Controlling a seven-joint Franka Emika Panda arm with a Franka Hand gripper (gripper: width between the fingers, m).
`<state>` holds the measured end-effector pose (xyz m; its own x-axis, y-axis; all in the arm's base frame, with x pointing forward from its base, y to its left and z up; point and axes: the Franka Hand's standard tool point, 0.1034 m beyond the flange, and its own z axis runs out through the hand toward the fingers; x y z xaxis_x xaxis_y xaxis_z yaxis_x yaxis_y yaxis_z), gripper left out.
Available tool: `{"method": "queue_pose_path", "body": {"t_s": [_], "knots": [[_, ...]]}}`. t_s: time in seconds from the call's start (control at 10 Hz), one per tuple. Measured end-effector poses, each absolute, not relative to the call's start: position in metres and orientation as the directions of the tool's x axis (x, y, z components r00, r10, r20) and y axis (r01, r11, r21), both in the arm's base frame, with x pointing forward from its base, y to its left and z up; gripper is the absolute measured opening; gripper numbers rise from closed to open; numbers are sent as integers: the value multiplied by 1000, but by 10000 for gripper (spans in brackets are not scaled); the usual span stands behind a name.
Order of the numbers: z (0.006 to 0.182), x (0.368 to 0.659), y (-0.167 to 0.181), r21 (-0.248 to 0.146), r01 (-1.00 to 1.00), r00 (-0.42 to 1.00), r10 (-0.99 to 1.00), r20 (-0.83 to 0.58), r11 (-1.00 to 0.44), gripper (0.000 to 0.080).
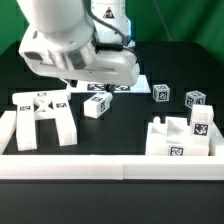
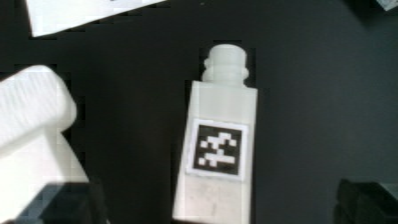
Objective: Assemble chair
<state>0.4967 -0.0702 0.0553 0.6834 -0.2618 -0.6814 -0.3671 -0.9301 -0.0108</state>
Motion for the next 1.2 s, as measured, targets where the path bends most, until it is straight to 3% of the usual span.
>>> {"method": "queue_pose_path", "body": {"t_s": [1.0,1.2], "knots": [[46,497,-71,-21,-349,676,-236,-698,-937,649],[43,496,-65,-57,-306,692,-181,-699,-950,649]]}}
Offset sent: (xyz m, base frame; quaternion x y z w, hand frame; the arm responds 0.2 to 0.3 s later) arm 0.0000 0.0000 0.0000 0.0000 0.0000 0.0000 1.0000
